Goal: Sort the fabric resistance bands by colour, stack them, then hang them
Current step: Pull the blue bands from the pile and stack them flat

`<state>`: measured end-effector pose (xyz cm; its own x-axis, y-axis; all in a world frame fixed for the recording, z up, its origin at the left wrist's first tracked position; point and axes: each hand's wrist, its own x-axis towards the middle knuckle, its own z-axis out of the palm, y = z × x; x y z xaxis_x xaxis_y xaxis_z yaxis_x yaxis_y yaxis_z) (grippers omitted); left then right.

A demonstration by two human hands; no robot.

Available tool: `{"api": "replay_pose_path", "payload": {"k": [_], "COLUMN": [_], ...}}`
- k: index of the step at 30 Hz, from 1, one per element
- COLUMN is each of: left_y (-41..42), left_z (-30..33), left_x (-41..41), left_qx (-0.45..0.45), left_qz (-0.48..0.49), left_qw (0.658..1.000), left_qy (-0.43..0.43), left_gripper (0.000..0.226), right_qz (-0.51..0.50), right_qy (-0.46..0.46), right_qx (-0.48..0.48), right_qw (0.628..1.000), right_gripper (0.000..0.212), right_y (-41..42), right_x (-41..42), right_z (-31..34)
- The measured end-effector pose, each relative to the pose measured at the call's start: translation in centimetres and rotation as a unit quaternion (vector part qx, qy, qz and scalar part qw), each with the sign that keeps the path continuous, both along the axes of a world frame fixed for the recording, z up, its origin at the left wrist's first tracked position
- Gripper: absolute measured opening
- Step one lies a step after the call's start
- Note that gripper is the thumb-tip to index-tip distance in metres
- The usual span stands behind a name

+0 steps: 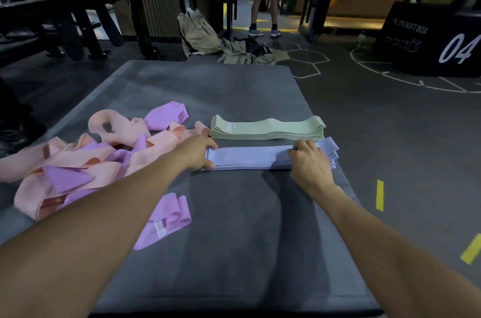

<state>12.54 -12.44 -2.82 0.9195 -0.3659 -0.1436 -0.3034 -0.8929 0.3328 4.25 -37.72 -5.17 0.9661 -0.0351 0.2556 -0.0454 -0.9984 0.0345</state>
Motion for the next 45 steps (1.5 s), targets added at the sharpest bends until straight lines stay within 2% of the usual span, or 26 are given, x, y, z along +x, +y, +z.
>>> {"api": "replay_pose_path", "payload": {"k": [3,5,8,11,16,19,23,27,29,34,39,43,45], "left_y": [-0.1,-0.3,-0.5,-0.5,1.1,1.8,2.0,1.8,1.8,1.9,2.0,2.6,2.7], "left_z": [0.3,0.6,1.0,0.9,-0.6,-1.3,-1.7,-1.4,-1.4,-1.7,-2.4,-3.1,-3.2], "left_x": [-0.1,-0.3,-0.3,-0.2,0.5,0.7,0.6,-0.3,-0.7,-1.0,-1.0,-0.6,-0.8], "left_qx": [0.011,0.020,0.008,-0.005,-0.099,-0.184,-0.214,-0.281,-0.314,-0.332,-0.353,-0.283,-0.284], "left_qz": [-0.009,-0.025,-0.038,-0.036,0.005,0.027,0.019,0.015,0.011,0.019,0.018,0.003,-0.003], "left_qw": [1.000,0.999,0.999,0.999,0.994,0.977,0.970,0.949,0.937,0.931,0.919,0.951,0.951], "left_qy": [0.007,0.004,0.001,0.012,0.051,0.102,0.112,0.141,0.154,0.153,0.175,0.125,0.123], "left_gripper": [0.058,0.064,0.084,0.092,0.072,0.068,0.080,0.074,0.069,0.065,0.068,0.073,0.067], "right_qz": [0.070,0.118,0.144,0.139,0.143,0.140,0.128,0.136,0.145,0.141,0.129,0.120,0.120], "right_qy": [0.030,0.100,0.165,0.197,0.202,0.189,0.177,0.176,0.178,0.184,0.186,0.183,0.176], "right_qx": [0.077,0.111,0.085,0.087,0.167,0.188,0.192,0.217,0.220,0.221,0.242,0.231,0.221], "right_qw": [0.994,0.982,0.972,0.967,0.954,0.954,0.957,0.951,0.948,0.947,0.943,0.948,0.952], "right_gripper": [0.042,0.051,0.074,0.089,0.059,0.061,0.054,0.073,0.071,0.060,0.069,0.070,0.070], "right_y": [1.1,2.1,3.1,3.3,4.0,4.5,4.7,5.1,5.6,6.8,7.0,7.3,7.5], "right_x": [0.6,1.6,3.1,4.3,5.1,5.0,5.0,5.1,5.2,5.6,5.9,6.0,5.9], "right_z": [1.2,1.8,2.3,2.4,2.0,1.8,1.7,1.6,1.8,1.4,1.0,0.8,0.9]}}
